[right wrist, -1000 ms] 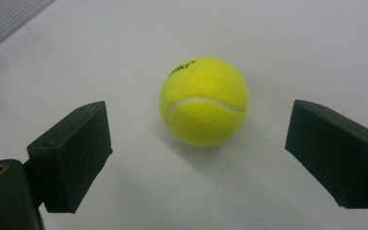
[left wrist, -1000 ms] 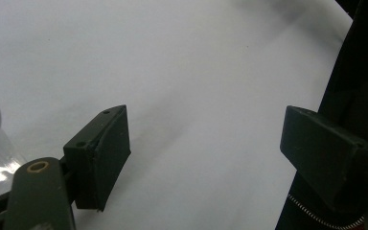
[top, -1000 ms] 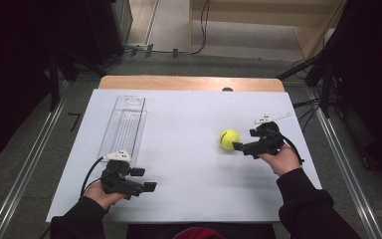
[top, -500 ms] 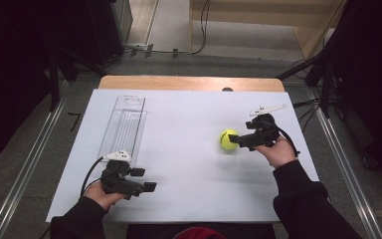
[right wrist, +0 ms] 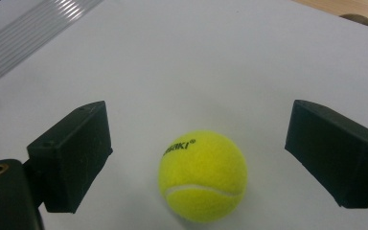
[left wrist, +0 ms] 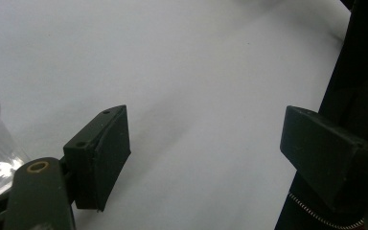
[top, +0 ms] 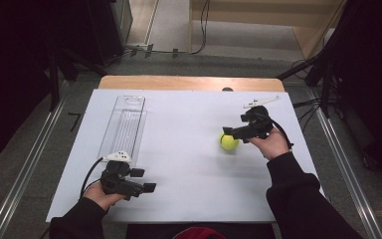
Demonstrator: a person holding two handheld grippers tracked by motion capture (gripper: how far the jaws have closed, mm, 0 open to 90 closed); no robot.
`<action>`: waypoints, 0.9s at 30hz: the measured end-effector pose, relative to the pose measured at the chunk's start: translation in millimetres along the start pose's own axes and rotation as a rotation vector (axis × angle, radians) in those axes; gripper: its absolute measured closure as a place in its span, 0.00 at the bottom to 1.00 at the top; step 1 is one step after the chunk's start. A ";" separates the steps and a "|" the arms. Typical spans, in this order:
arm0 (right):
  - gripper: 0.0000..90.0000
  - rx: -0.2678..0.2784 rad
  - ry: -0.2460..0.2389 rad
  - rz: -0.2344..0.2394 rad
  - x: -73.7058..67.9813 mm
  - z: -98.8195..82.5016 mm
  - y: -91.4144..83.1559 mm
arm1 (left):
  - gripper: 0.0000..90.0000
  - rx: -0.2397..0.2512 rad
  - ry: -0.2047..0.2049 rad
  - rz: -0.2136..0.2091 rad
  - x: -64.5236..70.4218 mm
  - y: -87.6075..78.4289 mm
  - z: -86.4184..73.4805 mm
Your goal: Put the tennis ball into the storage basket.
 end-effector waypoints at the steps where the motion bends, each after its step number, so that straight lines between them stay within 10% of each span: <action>1: 0.07 -0.001 0.003 0.000 -0.3 1.7 0.9 | 0.20 -0.001 -0.001 0.001 0.1 0.0 -0.4; 27: 0.07 -0.015 -0.002 -0.021 1.5 7.9 18.5 | 0.20 0.002 -0.001 0.003 0.6 -2.2 -2.5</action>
Point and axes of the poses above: each handheld gripper's, and its own axes: y roughly forward along the jaws, z roughly out of its top, x roughly to its right, the point moved 1 cm from there along y, roughly forward along the jaws
